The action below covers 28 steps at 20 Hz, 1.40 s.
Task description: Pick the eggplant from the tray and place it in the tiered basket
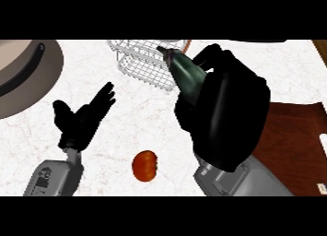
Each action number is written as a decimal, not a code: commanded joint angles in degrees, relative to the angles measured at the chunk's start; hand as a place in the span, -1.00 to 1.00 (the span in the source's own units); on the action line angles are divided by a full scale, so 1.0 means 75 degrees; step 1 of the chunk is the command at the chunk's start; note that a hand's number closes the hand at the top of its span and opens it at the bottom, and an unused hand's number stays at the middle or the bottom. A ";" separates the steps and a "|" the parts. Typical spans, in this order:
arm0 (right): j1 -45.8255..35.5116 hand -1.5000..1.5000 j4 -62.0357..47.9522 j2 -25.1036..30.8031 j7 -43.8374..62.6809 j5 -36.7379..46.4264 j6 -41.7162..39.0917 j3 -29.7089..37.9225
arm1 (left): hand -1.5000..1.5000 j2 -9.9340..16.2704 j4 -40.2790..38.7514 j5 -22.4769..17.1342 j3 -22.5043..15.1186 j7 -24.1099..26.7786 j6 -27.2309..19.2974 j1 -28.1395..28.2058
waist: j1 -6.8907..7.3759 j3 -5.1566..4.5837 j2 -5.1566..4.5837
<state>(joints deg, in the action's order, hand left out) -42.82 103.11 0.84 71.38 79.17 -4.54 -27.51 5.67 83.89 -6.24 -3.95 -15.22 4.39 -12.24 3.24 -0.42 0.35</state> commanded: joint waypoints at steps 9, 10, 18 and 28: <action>-0.3369 1.00 -0.3214 -0.0107 0.1813 -0.0889 -0.0003 0.2232 | 0.00 -0.0195 -0.0129 0.0150 -0.0230 0.0243 0.0027 -0.0125 | 0.0360 0.0016 -0.0145; -0.3733 1.00 -0.3476 -0.0107 0.1693 -0.0919 0.0068 0.2520 | 0.00 0.0025 -0.0151 0.0095 -0.0113 0.0144 0.0170 -0.0218 | 0.0380 0.0017 -0.0156; -0.4615 1.00 -0.5975 -0.0108 0.0792 -0.1118 0.1745 0.3309 | 0.00 -0.0071 -0.0078 0.0141 -0.0192 0.0162 0.0123 -0.0109 | 0.0395 0.0030 -0.0226; -0.4544 -1.00 -0.7053 -0.0108 -0.0840 -0.2206 0.4555 0.4553 | 0.00 -0.0174 -0.0116 0.0060 -0.0249 -0.0038 0.0207 -0.0548 | 0.0700 0.0046 -0.0392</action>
<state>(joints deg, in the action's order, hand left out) -76.45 53.70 0.43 62.05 66.00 17.02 4.05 3.89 82.73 -5.51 -5.70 -14.77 5.12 -15.74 7.40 -0.10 -2.23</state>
